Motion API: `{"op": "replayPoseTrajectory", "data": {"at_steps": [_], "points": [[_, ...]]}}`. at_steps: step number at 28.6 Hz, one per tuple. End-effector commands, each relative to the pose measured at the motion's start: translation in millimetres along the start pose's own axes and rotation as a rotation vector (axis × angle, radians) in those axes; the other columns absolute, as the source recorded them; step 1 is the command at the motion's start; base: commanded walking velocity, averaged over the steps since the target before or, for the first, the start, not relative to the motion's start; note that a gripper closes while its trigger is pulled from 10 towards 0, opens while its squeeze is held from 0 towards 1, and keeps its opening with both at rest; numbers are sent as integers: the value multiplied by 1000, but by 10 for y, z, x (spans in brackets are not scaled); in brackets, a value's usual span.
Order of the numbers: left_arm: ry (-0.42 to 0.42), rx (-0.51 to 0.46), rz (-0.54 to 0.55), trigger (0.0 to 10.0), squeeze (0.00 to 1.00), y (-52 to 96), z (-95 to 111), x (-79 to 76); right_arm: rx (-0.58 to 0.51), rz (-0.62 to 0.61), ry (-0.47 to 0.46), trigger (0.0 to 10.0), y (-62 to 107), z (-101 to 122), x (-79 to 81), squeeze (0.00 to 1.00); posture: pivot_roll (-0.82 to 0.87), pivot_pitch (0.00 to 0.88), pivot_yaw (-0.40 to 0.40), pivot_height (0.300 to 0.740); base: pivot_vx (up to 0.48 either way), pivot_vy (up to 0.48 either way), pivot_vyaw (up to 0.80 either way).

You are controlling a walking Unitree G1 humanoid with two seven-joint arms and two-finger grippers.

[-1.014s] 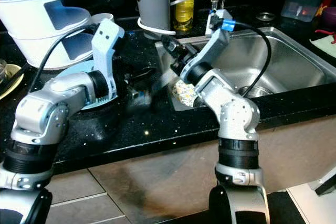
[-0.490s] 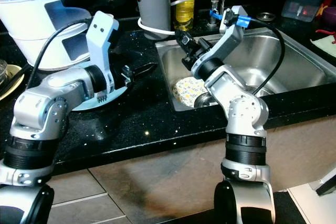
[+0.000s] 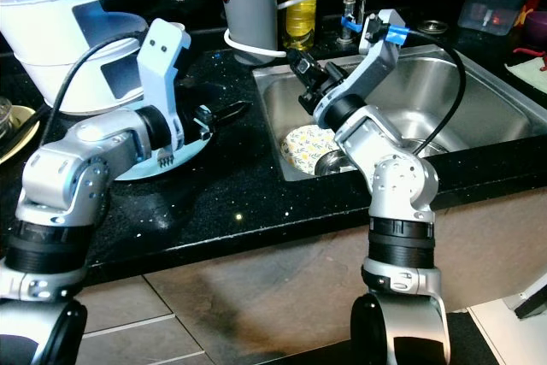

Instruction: Kitchen organization

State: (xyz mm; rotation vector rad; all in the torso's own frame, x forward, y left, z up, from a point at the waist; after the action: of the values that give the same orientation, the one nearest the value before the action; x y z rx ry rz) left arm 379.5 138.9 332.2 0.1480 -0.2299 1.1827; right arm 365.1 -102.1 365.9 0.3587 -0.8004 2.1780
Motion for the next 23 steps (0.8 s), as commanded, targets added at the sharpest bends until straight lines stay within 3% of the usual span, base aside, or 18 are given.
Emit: {"op": "replayPoseTrajectory", "data": {"at_steps": [1, 6, 7, 8, 18, 19, 21, 22, 23], "points": [[25, 172, 121, 10000, 0, 9, -269, 208, 38, 24, 9, 10000, -6, -74, 32, 0, 18, 157, 45, 740, 0, 0, 0], [130, 273, 183, 10000, 0, 11, -358, 288, 77, 47, 22, 10000, 4, -124, 52, 0, 13, 162, 44, 740, 0, 0, 0], [150, 272, 185, 10000, 165, 13, -353, 305, 81, 49, 23, 10000, 4, -128, 55, 0, 13, 162, 44, 740, 0, 0, 0], [178, 263, 192, 10000, 1000, 20, -338, 337, 88, 54, 27, 10000, 7, -135, 61, 0, 13, 162, 44, 740, 0, 0, 0], [207, 296, 329, 10000, 1000, 56, -198, 445, 124, 70, 47, 10000, 25, -139, 48, 0, 18, 169, 36, 740, 0, 0, 0], [184, 301, 379, 10000, 761, 75, -178, 467, 129, 73, 49, 10000, 28, -141, 46, 0, 18, 169, 36, 740, 0, 0, 0], [166, 304, 413, 10000, 761, 89, -165, 483, 133, 74, 50, 10000, 30, -142, 45, 0, 18, 169, 36, 740, 0, 0, 0], [136, 326, 432, 10000, 451, 110, -179, 480, 135, 74, 50, 10000, 34, -143, 41, 0, 18, 169, 36, 740, 0, 0, 0], [106, 363, 422, 10000, 247, 127, -201, 456, 138, 74, 50, 10000, 38, -144, 33, 0, 24, 169, 32, 740, 0, 0, 0]]}}
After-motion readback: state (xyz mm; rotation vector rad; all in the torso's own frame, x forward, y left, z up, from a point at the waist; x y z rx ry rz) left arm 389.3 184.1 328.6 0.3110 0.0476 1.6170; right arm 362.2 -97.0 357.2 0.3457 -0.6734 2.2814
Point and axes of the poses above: a point about 5 cm out from each wrist's last joint towards the gripper, its own y axis pointing back from the gripper into the wrist, its own z axis along the axis of the wrist's last joint, x = y × z, the point moved 2 cm from there along -y, pointing out of the wrist towards the gripper, and after that the axes turned 8 degrees about -y, right-handed, at the moved point
